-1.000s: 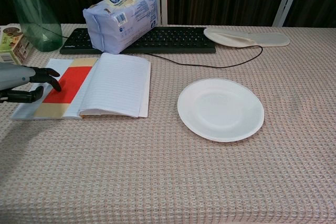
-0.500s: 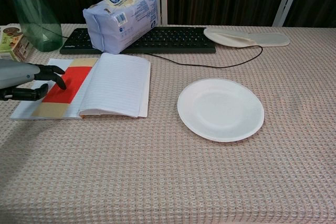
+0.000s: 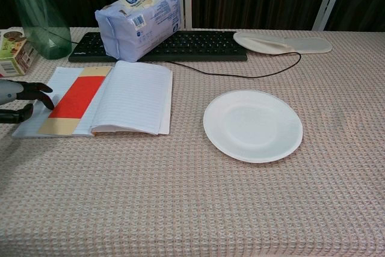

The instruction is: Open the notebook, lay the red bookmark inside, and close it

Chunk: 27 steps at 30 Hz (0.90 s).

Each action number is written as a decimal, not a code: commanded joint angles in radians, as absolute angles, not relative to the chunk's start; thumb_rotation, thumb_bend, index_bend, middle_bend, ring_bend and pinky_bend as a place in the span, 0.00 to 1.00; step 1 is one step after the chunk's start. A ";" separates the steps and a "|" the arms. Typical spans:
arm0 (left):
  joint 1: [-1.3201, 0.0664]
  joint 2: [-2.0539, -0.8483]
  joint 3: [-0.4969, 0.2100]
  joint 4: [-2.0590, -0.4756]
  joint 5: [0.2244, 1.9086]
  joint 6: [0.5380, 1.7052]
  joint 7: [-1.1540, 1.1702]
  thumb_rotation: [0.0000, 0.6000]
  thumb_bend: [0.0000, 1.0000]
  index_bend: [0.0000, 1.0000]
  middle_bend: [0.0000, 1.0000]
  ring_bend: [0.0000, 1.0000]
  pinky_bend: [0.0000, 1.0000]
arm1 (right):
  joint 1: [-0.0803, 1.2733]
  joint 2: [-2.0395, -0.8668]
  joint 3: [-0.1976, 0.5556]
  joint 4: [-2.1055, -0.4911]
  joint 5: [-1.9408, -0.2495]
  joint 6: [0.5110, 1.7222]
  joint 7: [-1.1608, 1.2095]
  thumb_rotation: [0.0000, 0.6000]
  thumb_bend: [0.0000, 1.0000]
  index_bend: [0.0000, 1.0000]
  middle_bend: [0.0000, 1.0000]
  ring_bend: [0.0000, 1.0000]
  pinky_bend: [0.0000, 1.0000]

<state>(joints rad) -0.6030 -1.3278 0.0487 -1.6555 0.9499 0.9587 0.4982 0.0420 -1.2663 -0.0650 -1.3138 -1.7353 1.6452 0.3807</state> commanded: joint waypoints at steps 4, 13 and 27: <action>-0.609 -1.339 0.049 -1.666 0.965 0.950 0.503 0.10 0.64 0.20 0.00 0.00 0.06 | 0.040 -1.265 -0.065 -1.314 -1.733 1.646 0.380 1.00 0.20 0.31 0.21 0.10 0.19; -0.614 -1.342 0.042 -1.675 0.974 0.949 0.502 0.09 0.64 0.20 0.00 0.00 0.06 | 0.040 -1.266 -0.065 -1.312 -1.730 1.645 0.383 1.00 0.21 0.31 0.21 0.10 0.19; -0.593 -1.324 0.026 -1.690 1.021 0.995 0.456 0.10 0.61 0.18 0.00 0.00 0.06 | 0.040 -1.265 -0.065 -1.313 -1.730 1.645 0.384 1.00 0.20 0.31 0.21 0.10 0.19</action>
